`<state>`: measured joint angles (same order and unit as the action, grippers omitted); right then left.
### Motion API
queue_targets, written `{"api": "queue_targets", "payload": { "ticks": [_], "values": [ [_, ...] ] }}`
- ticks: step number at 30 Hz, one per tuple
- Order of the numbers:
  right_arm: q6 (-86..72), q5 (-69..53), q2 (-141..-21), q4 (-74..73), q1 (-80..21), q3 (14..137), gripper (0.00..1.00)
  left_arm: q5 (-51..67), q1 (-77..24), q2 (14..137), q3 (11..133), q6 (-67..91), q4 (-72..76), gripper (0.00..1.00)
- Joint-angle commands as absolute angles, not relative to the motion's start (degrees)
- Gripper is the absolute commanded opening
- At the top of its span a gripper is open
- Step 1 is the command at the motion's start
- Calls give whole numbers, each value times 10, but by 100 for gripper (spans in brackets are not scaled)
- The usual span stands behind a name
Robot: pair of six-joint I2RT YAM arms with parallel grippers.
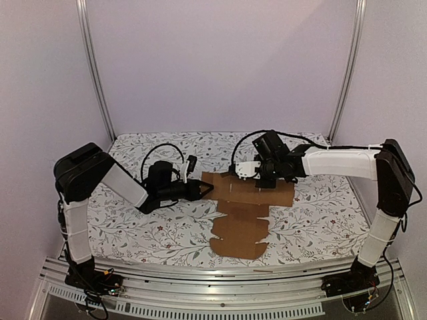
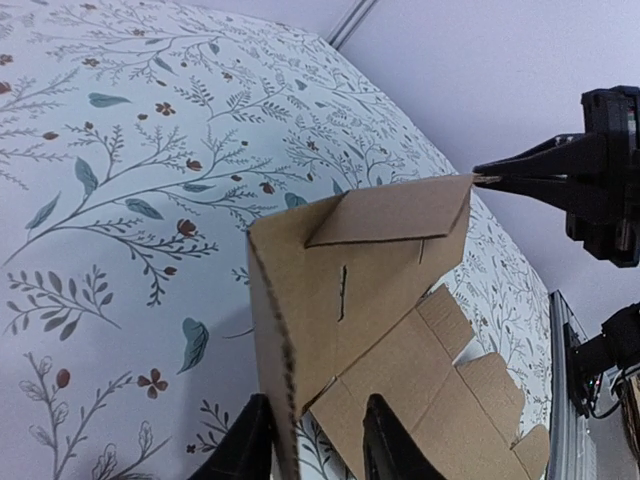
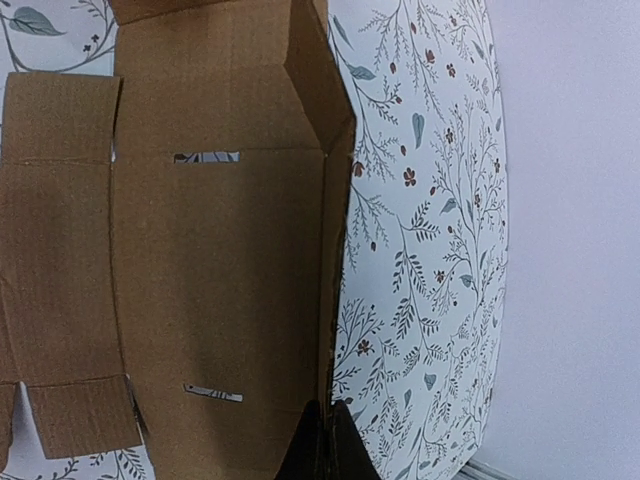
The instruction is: Fold the paper box
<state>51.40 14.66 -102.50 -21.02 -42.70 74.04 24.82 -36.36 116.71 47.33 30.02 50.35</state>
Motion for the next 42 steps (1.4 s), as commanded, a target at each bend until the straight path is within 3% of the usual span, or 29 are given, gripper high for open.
{"api": "queue_targets", "payload": {
  "ticks": [1,7,12,19,34,42],
  "values": [
    [548,181,-1016,-109,-438,699,0,250,-378,1151,476,290,498,39],
    [582,211,-989,-42,-463,638,0,224,-376,1070,414,265,471,53],
    [658,238,-981,94,-479,570,0,190,-369,1003,369,244,439,55],
    [702,214,-1015,130,-471,622,0,129,-346,972,347,251,419,56],
    [594,112,-988,-184,-459,718,0,90,-324,1031,364,222,458,59],
    [563,111,-975,-207,-460,721,0,193,-312,1070,383,217,469,60]
  ]
}}
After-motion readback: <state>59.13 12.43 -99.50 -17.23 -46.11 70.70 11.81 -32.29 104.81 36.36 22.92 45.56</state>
